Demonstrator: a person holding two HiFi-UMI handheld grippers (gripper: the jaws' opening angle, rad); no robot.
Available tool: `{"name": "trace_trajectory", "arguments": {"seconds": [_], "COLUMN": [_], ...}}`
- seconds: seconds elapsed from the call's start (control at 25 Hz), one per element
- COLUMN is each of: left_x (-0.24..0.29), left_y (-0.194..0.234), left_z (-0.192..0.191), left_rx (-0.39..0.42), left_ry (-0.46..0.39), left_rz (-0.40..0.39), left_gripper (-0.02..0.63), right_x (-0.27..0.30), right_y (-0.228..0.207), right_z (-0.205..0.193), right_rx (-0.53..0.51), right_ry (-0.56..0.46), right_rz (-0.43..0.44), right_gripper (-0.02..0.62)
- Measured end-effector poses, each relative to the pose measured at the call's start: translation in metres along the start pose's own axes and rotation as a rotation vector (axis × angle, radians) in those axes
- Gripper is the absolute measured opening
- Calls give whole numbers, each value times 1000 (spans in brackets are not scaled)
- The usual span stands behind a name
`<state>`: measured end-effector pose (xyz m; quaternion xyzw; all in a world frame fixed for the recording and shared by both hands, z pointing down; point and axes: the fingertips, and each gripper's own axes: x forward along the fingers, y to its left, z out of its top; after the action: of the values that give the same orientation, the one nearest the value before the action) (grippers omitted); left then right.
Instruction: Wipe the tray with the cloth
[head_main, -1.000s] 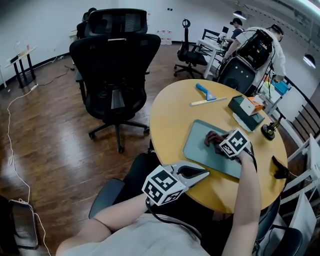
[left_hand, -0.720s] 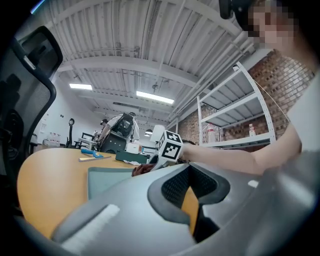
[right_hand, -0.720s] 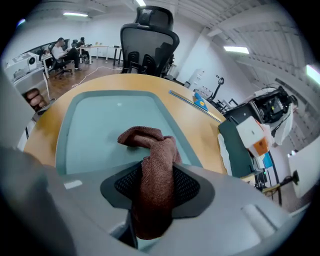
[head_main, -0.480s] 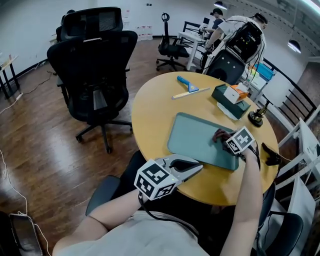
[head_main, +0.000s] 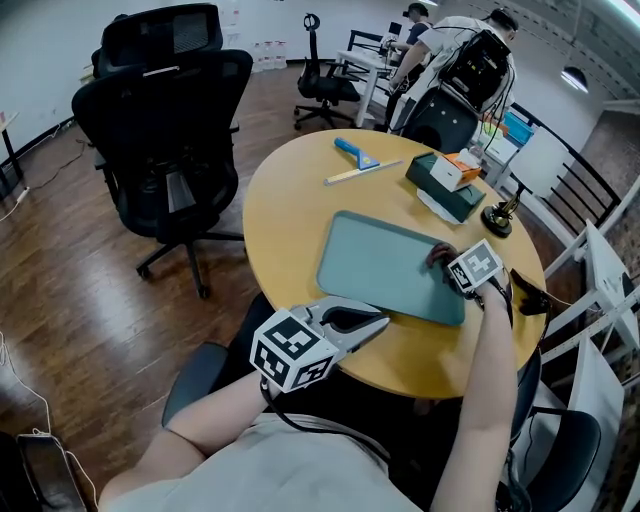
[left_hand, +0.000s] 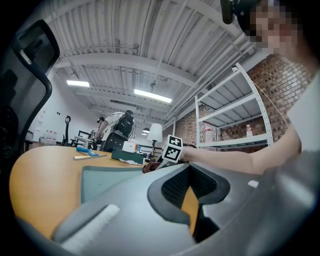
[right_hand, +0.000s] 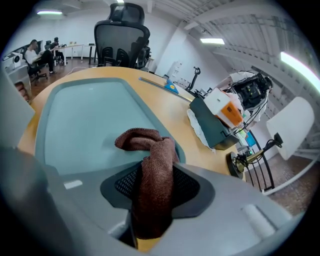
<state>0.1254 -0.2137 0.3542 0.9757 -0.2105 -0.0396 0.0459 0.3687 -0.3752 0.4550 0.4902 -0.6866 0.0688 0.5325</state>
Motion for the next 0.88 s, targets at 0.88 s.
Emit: {"name": "trace_trajectory", "arguments": {"seconds": [0.88], "left_x": [-26], "left_y": [19], "left_z": [-3], "left_rx": [-2], "left_ry": [-17], "left_rz": [122], "left_gripper": [0], "right_x": [23], "right_y": [77], "right_z": [124], "right_rx": [-217], "right_ry": [-114], "right_rz": [122], "right_gripper": [156]}}
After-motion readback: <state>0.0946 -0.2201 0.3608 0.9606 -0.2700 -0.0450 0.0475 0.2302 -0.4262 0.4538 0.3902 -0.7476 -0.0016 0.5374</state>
